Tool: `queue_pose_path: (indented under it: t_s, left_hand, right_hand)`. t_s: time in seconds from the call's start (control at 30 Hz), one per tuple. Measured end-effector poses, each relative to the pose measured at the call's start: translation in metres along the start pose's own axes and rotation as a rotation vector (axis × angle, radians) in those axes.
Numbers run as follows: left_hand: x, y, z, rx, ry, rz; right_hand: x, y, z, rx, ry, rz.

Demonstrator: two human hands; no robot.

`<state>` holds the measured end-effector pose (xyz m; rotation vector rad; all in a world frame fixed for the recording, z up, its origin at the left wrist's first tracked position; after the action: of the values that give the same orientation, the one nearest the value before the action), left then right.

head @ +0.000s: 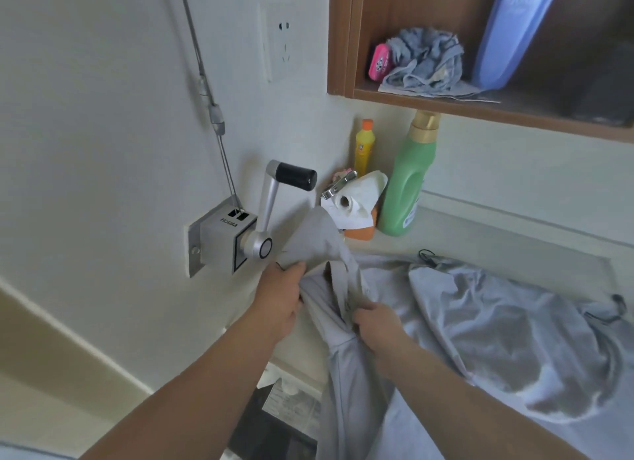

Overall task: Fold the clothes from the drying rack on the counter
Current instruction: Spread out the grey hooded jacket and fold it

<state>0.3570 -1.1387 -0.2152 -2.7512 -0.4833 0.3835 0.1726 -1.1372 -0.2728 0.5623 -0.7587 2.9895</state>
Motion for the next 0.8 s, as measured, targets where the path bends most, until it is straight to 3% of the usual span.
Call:
queue_pose_path:
  t_s: [0.13, 0.4, 0.47, 0.6, 0.8]
  left_hand:
    - [-0.007, 0.003, -0.012, -0.100, 0.159, 0.085]
    - [0.008, 0.005, -0.019, -0.295, 0.483, 0.003]
    - [0.008, 0.004, -0.020, -0.305, 0.490, -0.014]
    - [0.010, 0.013, -0.017, -0.240, 0.411, -0.039]
    - [0.006, 0.018, -0.015, -0.104, 0.212, -0.047]
  right_hand:
    - [0.016, -0.007, 0.000, 0.021, -0.013, -0.190]
    - [0.013, -0.004, -0.008, 0.086, -0.153, -0.039]
    - [0.009, -0.001, -0.006, 0.129, -0.213, -0.023]
    - [-0.004, -0.001, -0.010, 0.181, -0.553, 0.026]
    - [-0.014, -0.012, -0.013, 0.179, -0.712, 0.103]
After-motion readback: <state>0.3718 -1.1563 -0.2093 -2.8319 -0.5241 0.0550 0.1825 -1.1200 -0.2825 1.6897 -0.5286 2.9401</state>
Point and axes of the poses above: each hand's wrist, its own y-axis towards the middle knuckle, its own x-axis out of the back of the hand, z = x × y, the point moved 3 cm from there along y, towards the middle knuckle, and after that the axes turned 1 degree about x, right-handed, at the moved point
